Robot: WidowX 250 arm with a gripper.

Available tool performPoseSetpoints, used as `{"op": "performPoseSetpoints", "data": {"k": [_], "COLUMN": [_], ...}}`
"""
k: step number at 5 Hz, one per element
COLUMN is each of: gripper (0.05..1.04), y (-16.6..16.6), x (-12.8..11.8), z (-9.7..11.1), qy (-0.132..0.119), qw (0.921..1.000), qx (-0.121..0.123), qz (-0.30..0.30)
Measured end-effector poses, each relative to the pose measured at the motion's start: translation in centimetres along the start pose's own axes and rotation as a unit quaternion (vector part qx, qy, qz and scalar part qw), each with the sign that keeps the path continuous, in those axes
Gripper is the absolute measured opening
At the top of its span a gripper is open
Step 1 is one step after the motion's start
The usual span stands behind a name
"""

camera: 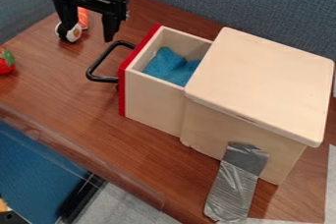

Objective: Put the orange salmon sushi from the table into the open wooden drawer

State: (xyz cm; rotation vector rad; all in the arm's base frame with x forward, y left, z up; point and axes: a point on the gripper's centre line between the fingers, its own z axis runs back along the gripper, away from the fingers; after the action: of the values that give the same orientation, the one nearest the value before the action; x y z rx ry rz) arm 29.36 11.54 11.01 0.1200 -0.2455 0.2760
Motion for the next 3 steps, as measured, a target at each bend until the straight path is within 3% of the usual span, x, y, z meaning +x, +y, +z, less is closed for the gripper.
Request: {"op": "performPoseSetpoints", "data": {"k": [1,2,3], "gripper": [1.001,0.999,0.999], "y": [-0.2,1.6,3.0], "x": [-0.3,1.1,2.8], "z": [-1.1,-2.8,-3.6], "qy": [0.019,0.036,0.035], "qw": [0.9998,0.9986,0.9967], "qx": [-0.004,-0.003,-0.006], "qz": [0.001,0.038,0.072]}}
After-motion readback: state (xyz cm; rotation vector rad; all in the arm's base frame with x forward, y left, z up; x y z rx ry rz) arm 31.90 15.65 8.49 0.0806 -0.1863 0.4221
